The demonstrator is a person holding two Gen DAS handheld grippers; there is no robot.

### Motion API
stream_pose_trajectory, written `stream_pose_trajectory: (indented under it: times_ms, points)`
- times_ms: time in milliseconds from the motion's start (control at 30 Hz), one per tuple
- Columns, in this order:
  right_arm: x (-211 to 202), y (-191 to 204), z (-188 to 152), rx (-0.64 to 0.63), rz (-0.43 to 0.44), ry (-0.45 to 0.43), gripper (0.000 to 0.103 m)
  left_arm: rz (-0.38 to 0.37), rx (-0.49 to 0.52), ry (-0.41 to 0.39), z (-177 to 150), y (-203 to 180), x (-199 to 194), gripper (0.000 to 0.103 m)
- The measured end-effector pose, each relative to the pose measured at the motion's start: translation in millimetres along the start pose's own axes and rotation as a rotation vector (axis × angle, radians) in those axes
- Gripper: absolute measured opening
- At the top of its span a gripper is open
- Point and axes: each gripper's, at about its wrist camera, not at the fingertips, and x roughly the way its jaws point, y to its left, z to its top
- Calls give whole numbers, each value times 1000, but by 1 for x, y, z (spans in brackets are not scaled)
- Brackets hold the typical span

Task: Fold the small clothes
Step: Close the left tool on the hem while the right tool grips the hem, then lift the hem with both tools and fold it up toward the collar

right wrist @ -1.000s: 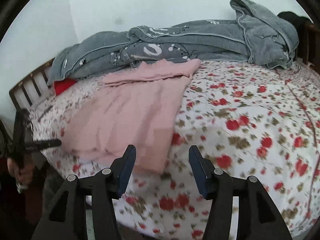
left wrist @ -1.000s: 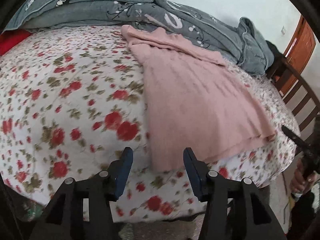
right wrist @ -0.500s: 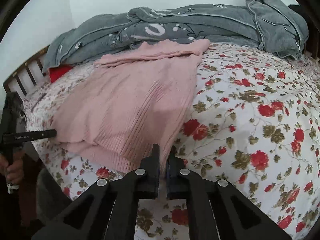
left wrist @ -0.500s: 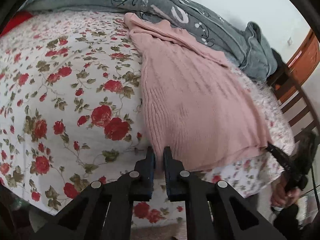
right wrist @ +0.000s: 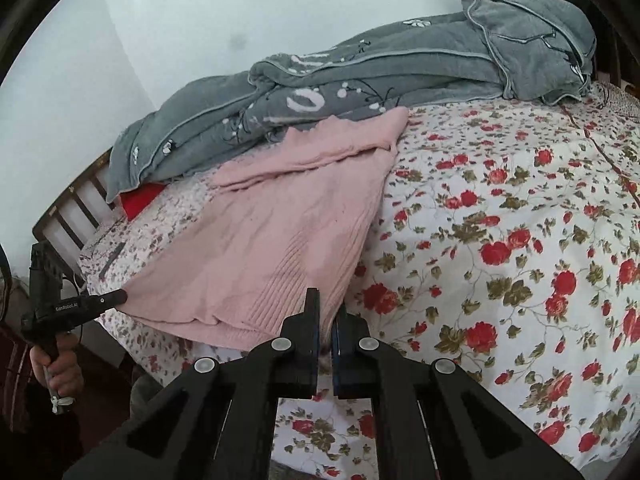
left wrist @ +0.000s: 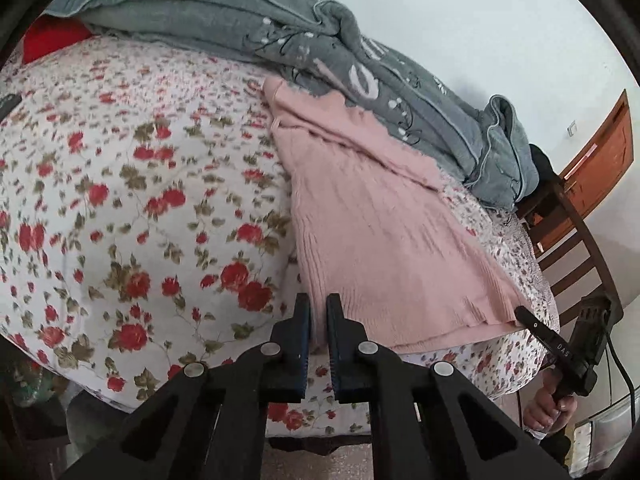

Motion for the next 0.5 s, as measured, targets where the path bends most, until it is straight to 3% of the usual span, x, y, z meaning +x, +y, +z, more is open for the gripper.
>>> stream_pose_trajectory:
  times_ms: [167, 500]
  points:
    - [-9, -8, 6, 49, 26, -8, 4, -31, -34, -8, 8, 1, -11, 9]
    - [-18, 6, 46, 58, 31, -42, 4, -20, 1, -76, 42, -20, -29, 9]
